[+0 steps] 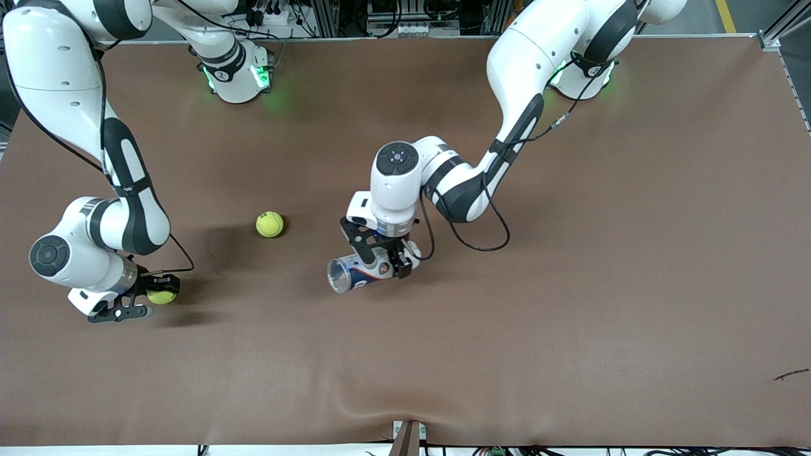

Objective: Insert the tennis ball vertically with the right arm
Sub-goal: 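Lift the can with the left gripper while the right gripper lifts the ball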

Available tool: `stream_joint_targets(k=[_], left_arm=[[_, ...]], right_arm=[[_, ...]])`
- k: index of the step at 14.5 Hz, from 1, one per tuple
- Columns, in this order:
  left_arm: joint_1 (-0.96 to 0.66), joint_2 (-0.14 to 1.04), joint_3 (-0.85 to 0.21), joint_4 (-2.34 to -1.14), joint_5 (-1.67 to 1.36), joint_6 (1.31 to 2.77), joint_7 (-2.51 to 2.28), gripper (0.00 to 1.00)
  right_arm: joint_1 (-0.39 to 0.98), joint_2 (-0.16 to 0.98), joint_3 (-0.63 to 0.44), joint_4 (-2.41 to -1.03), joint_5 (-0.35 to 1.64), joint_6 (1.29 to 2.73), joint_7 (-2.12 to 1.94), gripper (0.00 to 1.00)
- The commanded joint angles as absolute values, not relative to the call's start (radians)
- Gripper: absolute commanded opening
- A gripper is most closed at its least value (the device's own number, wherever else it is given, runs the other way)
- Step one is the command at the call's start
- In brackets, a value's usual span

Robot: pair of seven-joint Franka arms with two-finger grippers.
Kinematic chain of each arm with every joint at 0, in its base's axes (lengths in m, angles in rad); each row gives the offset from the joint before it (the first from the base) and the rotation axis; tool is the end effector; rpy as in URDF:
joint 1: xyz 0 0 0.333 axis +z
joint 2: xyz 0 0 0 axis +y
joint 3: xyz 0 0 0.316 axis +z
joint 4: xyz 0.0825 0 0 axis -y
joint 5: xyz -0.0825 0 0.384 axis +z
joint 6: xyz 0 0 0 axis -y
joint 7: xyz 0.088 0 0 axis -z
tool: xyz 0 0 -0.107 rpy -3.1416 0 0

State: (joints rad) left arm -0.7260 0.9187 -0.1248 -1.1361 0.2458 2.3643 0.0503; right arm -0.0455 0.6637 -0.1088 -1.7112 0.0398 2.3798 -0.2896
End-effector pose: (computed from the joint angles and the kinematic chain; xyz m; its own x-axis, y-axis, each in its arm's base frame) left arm 0.5521 -0.5738 0.2817 0.5108 -0.8062 0.2986 -0.8139 -0.5653 -0.1340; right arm 0.6675 -0.0963 0.2074 0.9916 0.1294 -0.0023 0.1294 -0.9908 0.0402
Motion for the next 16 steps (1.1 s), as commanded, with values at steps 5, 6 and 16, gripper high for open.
stream_joint_targets(k=[5,6,16], left_arm=[[-0.807,0.920,-0.115,-1.180,0.265,2.667,-0.209,0.71],[-0.808,0.922,-0.115,-1.189,0.267,2.693,-0.210,0.71],[-0.793,0.948,-0.084,-1.442,0.265,3.270,-0.206,0.72]], right_arm=[[-0.040,0.640,-0.097,-1.592,0.057,2.191,-0.298,0.00],[-0.040,0.637,-0.091,-1.585,0.057,2.165,-0.298,0.00],[0.018,0.511,-0.081,-1.589,0.236,1.924,-0.056,0.00]])
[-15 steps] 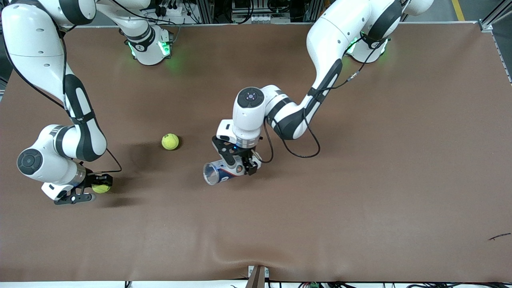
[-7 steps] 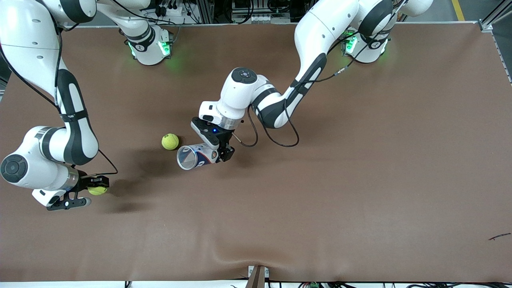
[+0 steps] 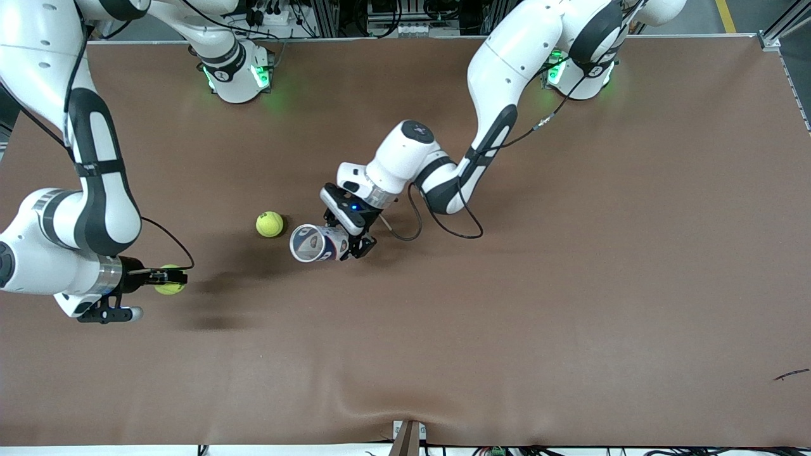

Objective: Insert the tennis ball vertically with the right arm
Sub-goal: 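Lift the can with the left gripper while the right gripper lifts the ball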

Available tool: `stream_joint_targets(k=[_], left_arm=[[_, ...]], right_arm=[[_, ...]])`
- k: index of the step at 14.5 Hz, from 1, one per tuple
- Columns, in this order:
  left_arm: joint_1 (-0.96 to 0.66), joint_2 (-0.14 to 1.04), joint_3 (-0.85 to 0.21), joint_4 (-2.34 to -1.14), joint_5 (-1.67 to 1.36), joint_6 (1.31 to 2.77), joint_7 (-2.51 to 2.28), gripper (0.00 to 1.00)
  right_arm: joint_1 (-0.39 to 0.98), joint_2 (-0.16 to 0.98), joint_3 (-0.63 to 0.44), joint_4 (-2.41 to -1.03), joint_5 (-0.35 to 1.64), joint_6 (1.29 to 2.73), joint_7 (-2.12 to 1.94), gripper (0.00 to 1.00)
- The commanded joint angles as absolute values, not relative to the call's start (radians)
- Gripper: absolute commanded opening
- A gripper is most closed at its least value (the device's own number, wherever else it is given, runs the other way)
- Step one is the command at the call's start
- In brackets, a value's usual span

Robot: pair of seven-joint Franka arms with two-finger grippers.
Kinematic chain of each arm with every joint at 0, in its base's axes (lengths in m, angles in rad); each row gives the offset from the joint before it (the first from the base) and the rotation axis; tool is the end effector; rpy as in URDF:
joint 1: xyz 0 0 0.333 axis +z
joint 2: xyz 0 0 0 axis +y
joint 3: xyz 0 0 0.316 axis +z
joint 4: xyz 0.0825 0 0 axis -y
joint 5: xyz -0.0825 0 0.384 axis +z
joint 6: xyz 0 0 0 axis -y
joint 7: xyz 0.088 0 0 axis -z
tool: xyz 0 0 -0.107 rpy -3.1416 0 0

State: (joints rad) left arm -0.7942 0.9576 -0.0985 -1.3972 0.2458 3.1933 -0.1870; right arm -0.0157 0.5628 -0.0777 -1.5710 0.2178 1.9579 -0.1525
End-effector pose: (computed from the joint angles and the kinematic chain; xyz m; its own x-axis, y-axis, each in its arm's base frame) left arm 0.4860 -0.6015 0.2305 0.4404 -0.5000 0.7456 -0.7822 -0.6214 0.0453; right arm 0.6747 -0.0421 0.3020 0.9879 -0.0191 -0.1540 -0.0451 -0.9848 -0.1676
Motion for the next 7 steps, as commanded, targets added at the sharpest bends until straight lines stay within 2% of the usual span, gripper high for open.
stream_joint_targets(k=[1,7], left_arm=[[-0.795,0.953,-0.080,-1.445,0.267,3.272,-0.199,0.72],[-0.801,1.049,-0.051,-1.445,0.265,3.482,-0.189,0.72]], right_arm=[[0.041,0.491,-0.081,-1.591,0.236,1.902,-0.004,0.00],[0.193,0.405,-0.081,-1.597,0.236,1.816,0.312,0.00]])
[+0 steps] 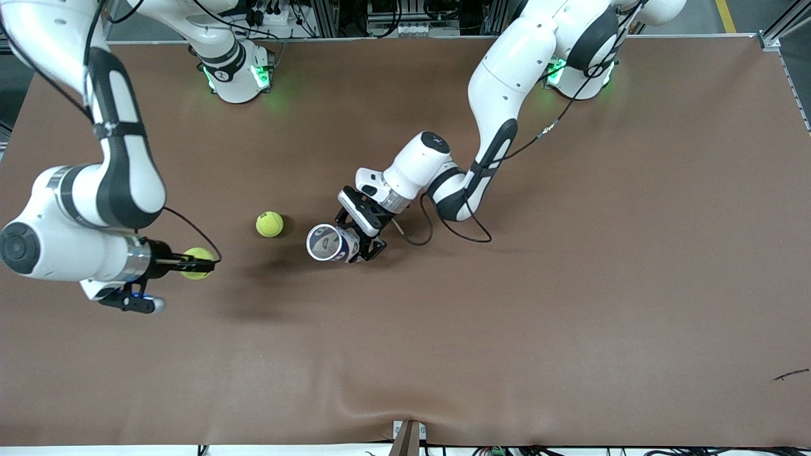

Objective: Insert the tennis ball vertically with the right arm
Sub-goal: 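Carry the tennis ball with the right gripper over the can opening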

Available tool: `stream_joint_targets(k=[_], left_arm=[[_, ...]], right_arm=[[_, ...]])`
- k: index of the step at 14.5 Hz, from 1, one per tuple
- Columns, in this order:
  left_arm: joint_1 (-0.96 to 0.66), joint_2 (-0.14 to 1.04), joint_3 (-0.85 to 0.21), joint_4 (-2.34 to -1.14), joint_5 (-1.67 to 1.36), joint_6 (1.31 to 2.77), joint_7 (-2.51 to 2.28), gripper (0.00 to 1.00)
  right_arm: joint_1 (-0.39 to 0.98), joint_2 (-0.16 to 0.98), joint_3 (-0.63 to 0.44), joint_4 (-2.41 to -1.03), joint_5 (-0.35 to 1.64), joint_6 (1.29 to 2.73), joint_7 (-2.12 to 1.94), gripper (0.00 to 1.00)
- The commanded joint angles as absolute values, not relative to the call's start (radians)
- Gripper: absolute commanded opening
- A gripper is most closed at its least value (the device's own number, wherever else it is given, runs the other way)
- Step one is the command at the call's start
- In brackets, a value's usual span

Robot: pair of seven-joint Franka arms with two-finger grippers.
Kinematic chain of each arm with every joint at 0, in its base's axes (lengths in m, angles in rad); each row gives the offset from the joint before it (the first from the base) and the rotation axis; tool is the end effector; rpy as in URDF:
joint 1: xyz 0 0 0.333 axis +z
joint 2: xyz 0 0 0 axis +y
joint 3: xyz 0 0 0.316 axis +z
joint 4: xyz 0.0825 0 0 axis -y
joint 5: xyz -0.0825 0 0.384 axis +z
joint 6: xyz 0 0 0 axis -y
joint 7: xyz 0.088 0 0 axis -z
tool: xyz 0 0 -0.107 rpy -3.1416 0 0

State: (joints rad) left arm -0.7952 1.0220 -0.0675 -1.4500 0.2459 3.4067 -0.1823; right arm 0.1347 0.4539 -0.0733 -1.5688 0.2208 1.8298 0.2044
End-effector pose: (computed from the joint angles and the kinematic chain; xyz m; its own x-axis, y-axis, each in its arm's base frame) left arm 0.4803 -0.5791 0.1853 0.3951 -0.4458 0.8032 -0.7914 -0.6092 0.0513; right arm 0.6580 0.0642 0.3674 0.9549 -0.1951 -0.2239 -0.2263 -0.9663 -0.1228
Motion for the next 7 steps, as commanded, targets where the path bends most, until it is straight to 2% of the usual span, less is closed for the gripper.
stream_joint_targets(k=[1,7], left_arm=[[-0.798,1.064,-0.049,-1.445,0.265,3.522,-0.187,0.72],[-0.785,1.091,-0.049,-1.445,0.265,3.556,-0.163,0.73]], right_arm=[[0.219,0.394,-0.081,-1.600,0.236,1.809,0.360,0.00],[0.356,0.357,-0.080,-1.595,0.247,1.786,0.639,0.00]])
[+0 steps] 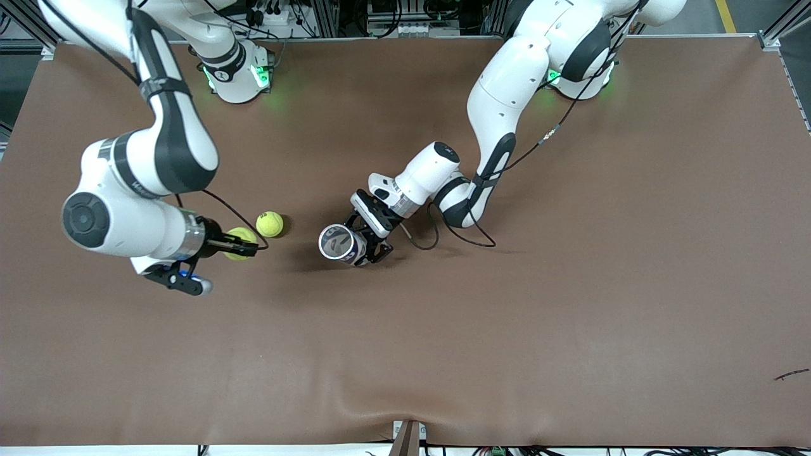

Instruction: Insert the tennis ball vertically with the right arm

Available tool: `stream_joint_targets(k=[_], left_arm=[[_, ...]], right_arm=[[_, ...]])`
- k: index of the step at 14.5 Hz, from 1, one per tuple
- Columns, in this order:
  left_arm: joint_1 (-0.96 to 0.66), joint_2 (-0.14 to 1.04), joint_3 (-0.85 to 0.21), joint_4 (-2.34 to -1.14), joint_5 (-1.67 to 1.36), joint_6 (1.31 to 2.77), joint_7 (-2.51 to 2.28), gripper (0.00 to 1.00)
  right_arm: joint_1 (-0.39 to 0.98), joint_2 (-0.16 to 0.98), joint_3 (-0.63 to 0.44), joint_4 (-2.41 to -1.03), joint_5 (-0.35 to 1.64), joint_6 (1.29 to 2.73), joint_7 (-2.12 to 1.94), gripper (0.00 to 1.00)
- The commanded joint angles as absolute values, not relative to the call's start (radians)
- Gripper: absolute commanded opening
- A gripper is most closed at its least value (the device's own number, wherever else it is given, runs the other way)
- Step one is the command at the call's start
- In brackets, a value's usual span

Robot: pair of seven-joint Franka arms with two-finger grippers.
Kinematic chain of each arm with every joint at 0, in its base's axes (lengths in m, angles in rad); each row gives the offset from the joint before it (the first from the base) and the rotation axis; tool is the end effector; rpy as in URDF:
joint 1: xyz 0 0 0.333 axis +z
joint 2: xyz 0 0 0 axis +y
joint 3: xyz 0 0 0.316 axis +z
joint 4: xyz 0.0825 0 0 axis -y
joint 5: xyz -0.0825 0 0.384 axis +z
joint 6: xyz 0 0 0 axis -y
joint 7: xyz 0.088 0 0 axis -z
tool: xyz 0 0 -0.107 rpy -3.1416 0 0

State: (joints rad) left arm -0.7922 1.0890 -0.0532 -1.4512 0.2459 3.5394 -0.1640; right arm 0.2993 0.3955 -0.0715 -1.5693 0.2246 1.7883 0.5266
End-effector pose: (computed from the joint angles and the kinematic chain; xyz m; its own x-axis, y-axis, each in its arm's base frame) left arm 0.4773 -0.5644 0.1524 0.3548 -0.4123 0.8391 -0.8012 -0.5967 0.0456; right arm 0.6302 0.1713 0.4028 0.9092 -0.3374 -0.2440 -0.3624 -0.9297 -0.0650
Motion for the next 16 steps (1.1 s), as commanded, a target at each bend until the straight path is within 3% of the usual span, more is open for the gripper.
stream_joint_targets(k=[1,6,9,13,16], left_arm=[[-0.785,1.094,-0.049,-1.443,0.265,3.557,-0.163,0.73],[-0.787,1.094,-0.049,-1.443,0.265,3.556,-0.163,0.73],[-0.788,1.092,-0.049,-1.443,0.265,3.556,-0.163,0.73],[-0.790,1.092,-0.049,-1.443,0.264,3.557,-0.163,0.73],[-0.790,1.092,-0.049,-1.442,0.264,3.557,-0.163,0.73]], right_arm=[[0.385,0.357,-0.080,-1.591,0.274,1.786,0.700,0.00],[0.505,0.380,-0.083,-1.533,0.403,1.802,0.955,0.00],[0.517,0.425,-0.083,-1.493,0.396,1.836,1.008,0.00],[0.518,0.475,-0.084,-1.490,0.394,1.983,1.006,0.00],[0.520,0.491,-0.083,-1.488,0.391,1.991,1.006,0.00]])
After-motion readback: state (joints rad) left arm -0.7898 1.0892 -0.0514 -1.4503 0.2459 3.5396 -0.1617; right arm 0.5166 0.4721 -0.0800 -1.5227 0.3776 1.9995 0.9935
